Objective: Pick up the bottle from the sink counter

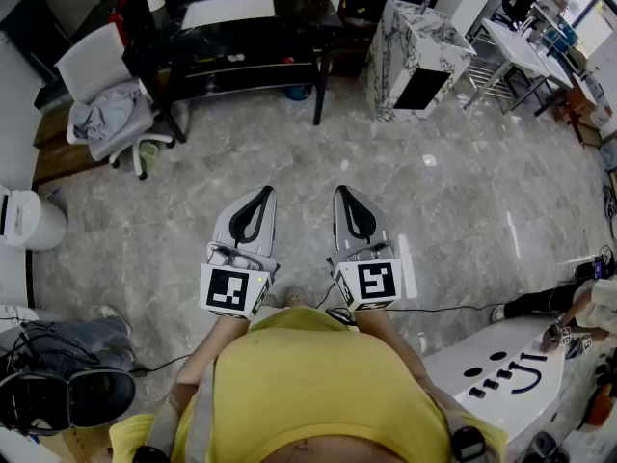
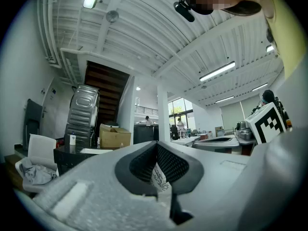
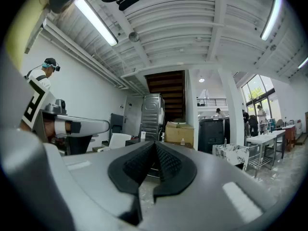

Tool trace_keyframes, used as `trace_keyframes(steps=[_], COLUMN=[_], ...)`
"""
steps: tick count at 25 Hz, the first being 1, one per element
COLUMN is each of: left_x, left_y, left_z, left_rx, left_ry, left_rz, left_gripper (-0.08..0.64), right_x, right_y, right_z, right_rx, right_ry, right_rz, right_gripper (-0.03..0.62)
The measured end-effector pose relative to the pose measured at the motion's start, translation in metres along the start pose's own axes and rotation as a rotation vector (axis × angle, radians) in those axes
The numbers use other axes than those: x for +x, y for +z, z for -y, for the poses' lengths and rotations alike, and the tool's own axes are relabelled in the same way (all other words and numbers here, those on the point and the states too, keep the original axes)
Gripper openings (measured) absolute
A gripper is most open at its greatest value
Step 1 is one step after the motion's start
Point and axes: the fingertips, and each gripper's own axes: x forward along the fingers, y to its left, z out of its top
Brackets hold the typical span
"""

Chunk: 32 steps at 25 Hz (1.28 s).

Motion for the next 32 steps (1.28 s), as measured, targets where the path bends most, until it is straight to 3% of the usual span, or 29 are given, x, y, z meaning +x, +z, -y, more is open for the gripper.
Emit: trace_keyframes(steps=[8, 10, 17, 22, 32], left_x=[0.031, 0.041, 0.088, 0.143, 0.278], left_y=[-0.008, -0.017, -0.043, -0.062, -0.064], left_z=[0.006, 0.004, -0.022, -0.06, -0.177], left_rx=[-0.028, -0.042, -0.069, -0.074, -0.065], left_ry=[0.011, -0.004, -0.032, -0.055, -0.079], left_rz=[0.003, -0.015, -0.038, -0.04, -0.047], left_gripper=[0.003, 0.048, 0.08, 0.103, 0.124], right_x=[0.017, 0.024, 0.071, 0.133, 0.304], right_y=[-0.009, -0.015, -0.036, -0.05, -0.046], right_z=[0.026, 0.032, 0.054, 0.072, 0.114], right_rx=[0.022, 0.031, 0.039, 0.026, 0.009], right_ry=[0.029, 0.026, 0.015, 0.008, 0.008], right_rz=[0.001, -0.009, -0.041, -0.047, -0.032], right_gripper=[0.002, 0.002, 0.002, 0.002, 0.002])
